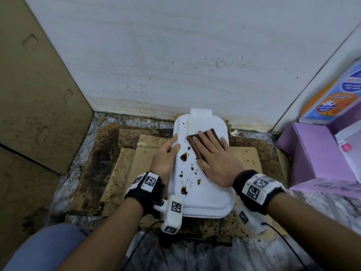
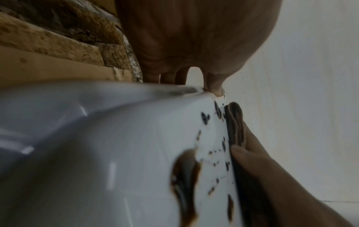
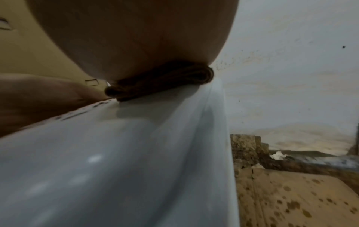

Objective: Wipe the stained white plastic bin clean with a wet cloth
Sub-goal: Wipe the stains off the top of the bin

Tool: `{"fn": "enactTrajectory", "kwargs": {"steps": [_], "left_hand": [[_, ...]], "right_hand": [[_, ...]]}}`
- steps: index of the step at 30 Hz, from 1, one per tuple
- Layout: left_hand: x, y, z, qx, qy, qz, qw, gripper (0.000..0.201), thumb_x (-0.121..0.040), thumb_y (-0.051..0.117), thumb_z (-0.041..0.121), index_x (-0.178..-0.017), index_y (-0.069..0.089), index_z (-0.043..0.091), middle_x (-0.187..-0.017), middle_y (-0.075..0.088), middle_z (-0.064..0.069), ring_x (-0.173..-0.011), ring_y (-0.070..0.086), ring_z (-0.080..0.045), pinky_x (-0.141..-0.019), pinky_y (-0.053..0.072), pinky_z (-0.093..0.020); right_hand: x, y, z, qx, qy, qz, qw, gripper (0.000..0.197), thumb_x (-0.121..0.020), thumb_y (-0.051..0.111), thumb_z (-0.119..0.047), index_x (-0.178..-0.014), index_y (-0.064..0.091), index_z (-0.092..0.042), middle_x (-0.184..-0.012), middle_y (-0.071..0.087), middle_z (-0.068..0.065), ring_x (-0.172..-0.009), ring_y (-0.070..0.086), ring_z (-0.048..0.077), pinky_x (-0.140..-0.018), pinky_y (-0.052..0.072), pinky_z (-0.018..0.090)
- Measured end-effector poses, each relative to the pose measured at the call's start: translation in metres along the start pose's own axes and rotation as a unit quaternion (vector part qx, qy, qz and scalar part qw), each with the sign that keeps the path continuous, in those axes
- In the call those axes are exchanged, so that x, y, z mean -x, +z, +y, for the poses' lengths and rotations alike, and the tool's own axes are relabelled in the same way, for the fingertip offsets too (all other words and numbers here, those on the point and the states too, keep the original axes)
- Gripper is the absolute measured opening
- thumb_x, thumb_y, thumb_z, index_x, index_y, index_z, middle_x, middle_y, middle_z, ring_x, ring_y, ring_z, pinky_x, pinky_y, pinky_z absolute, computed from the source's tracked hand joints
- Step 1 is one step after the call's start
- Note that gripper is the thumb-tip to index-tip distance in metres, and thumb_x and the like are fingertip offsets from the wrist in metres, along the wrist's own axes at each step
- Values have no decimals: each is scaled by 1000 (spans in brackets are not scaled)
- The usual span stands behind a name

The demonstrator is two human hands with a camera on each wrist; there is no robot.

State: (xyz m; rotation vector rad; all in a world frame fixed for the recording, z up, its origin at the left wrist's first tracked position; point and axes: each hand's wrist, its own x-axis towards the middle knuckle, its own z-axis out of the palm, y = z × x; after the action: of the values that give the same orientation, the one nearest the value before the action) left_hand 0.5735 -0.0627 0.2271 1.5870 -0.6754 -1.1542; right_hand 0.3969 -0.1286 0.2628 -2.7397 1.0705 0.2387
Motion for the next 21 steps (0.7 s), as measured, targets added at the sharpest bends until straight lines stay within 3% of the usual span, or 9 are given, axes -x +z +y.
{"fn": "enactTrajectory", "kwargs": {"steps": [3, 8, 12, 16, 18, 20, 21], "left_hand": [[7, -1, 5, -22, 12, -10, 1000, 45, -98, 56, 33, -143, 50, 31, -144, 55, 3, -128, 54, -16, -109, 44, -42], [27, -6, 5, -20, 3, -22, 1000, 45, -99, 54, 38, -143, 48, 36, -149, 48, 7, -132, 47, -15, -113, 39, -43], [55, -15, -5, -21, -18, -55, 998, 45, -101, 52, 29, -144, 46, 35, -141, 50, 10, -127, 50, -14, -112, 40, -43], [75, -24, -24, -28, -27, -88, 995, 48, -98, 55, 22, -141, 44, 42, -143, 56, 3, -124, 58, -20, -106, 46, -47], [79, -27, -25, -18, -28, -91, 995, 48, -101, 52, 16, -145, 43, 34, -141, 56, 3, -122, 58, -19, -98, 53, -36], [82, -31, -22, -1, -33, -106, 994, 50, -101, 50, 9, -147, 40, 25, -135, 57, 3, -117, 59, -18, -80, 56, -20], [82, -32, -22, -1, -35, -111, 993, 51, -100, 50, 7, -148, 39, 24, -133, 58, 2, -116, 59, -19, -76, 55, -18]], "right_hand": [[28, 10, -12, 0, 11, 10, 1000, 67, -85, -4, -54, -148, -19, -36, -157, -23, -11, -144, -26, 12, -117, -13, 39], [54, 18, -22, -24, 30, 17, 999, 67, -85, -5, -52, -149, -16, -35, -157, -25, -13, -143, -28, 10, -116, -15, 38], [64, 23, -32, -21, 22, 21, 999, 66, -87, -3, -49, -149, -16, -36, -158, -24, -10, -144, -27, 12, -118, -12, 40], [84, 28, -44, -9, -25, 31, 999, 60, -93, 4, -45, -148, -19, -38, -158, -23, -9, -143, -28, 12, -119, -11, 40], [93, 33, -51, -4, -57, 37, 998, 59, -98, 13, -42, -151, -13, -35, -159, -17, -8, -144, -25, 13, -119, -9, 42], [98, 38, -57, 6, -77, 43, 996, 58, -100, 16, -40, -152, -7, -32, -160, -12, -7, -146, -20, 16, -117, -6, 43], [98, 39, -59, 13, -82, 42, 996, 58, -100, 16, -41, -152, -6, -31, -161, -11, -6, -146, -19, 16, -117, -5, 44]]}}
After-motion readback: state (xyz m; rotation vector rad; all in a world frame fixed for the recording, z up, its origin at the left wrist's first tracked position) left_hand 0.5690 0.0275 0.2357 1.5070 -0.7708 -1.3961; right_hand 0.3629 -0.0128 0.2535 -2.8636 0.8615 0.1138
